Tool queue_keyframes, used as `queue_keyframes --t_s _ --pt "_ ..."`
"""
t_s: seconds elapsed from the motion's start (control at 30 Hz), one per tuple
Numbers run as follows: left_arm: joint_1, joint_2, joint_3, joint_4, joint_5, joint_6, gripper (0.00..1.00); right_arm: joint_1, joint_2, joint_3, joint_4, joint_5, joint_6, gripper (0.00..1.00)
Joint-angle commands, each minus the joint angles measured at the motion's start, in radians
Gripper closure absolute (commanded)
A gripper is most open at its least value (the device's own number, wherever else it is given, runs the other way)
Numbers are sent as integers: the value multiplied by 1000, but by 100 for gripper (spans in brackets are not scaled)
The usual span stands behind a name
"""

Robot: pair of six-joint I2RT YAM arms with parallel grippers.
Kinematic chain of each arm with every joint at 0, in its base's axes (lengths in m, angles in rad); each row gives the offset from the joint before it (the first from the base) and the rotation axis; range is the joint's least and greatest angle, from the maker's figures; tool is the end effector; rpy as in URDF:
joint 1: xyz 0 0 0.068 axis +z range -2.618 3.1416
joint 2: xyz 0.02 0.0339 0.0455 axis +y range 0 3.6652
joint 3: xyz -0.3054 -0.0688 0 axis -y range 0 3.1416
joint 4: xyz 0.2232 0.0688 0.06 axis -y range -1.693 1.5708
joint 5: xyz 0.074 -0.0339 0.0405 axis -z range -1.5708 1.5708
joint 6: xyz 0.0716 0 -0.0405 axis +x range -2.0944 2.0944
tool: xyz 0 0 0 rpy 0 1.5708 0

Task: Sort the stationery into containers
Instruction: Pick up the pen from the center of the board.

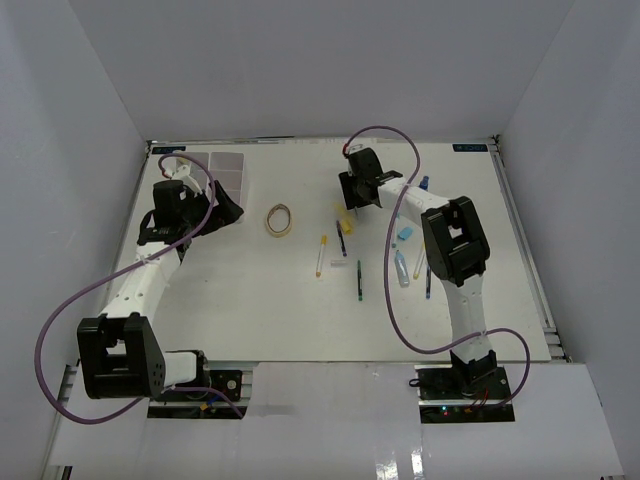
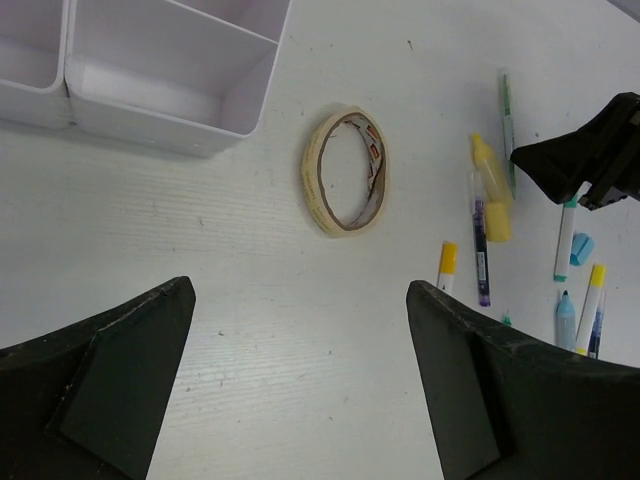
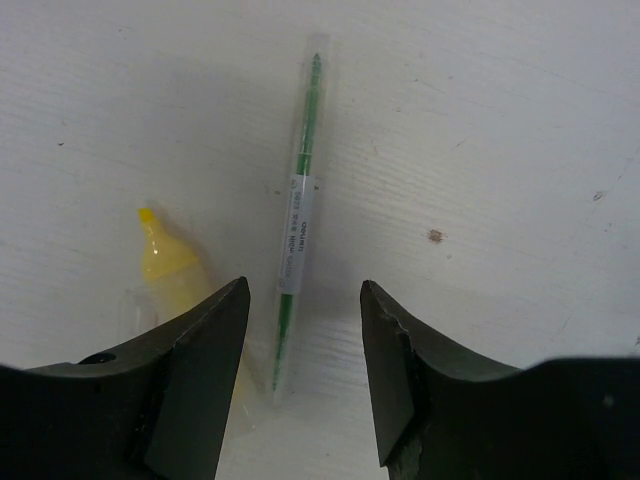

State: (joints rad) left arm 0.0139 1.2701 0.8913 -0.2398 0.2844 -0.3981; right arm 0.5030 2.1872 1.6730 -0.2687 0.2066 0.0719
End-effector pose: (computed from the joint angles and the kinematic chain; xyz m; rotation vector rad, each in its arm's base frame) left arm 0.2756 -0.0163 0.2956 -0.2915 2.1906 -0.5267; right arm 0.4649 0.2390 0.2035 -0.4004 2.2985 0.0430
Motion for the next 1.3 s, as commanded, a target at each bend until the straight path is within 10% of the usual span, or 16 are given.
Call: queue_keyframes --t_s 0.0,0.63,1.27 --pt "3 -12 18 0 32 -13 2 -14 25 44 45 -9 8 46" --pt "-64 5 14 23 55 -18 2 -67 -73 -111 82 -55 14 90" --pt "-380 18 273 74 93 -375 2 98 -891 -682 301 -335 28 85"
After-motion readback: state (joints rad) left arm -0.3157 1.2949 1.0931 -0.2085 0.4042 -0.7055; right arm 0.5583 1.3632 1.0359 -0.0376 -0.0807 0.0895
